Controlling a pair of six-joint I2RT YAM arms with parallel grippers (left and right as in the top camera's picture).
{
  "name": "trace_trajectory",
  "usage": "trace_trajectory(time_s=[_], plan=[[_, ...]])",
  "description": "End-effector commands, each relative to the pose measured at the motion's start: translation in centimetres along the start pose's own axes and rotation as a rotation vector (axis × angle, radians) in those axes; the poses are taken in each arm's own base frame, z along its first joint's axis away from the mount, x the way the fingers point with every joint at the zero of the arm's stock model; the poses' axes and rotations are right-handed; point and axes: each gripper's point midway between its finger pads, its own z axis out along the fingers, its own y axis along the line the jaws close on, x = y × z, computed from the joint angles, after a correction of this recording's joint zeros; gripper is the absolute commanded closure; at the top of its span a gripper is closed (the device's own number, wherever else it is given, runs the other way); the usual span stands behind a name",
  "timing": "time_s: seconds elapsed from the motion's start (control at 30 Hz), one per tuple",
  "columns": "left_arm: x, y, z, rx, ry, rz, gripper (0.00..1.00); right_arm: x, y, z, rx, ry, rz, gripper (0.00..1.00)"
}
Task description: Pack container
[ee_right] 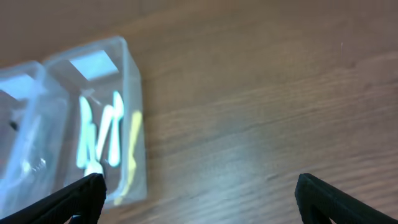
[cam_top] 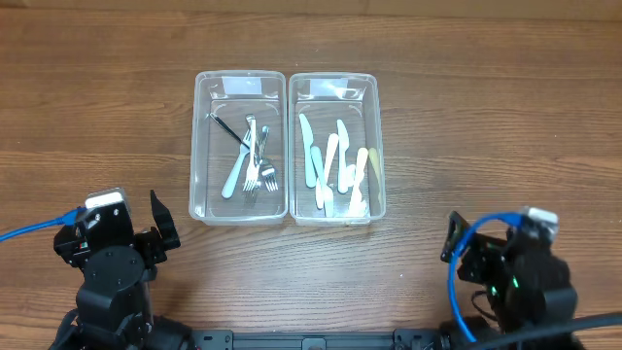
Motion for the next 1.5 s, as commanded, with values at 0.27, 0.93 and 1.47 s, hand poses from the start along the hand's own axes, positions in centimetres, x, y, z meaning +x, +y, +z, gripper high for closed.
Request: trace_trajectory(time_s=[0.27, 0.93, 1.47], plan=[[0.2, 0.2, 0.0, -0.012, -0.005, 0.02, 0.0, -2.6, 0.7, 3.1, -0.137, -0.535, 0.025, 0.0], [0.2, 0.2, 0.0, -0.012, -0.005, 0.02, 0.0, 1.8, -1.3, 9.0, -0.055, -0.501, -0.05, 0.0], [0.2, 0.2, 0.0, -0.012, -0.005, 0.02, 0.0, 1.9, -1.1, 9.0, -0.053, -0.499, -0.104, 0.0]])
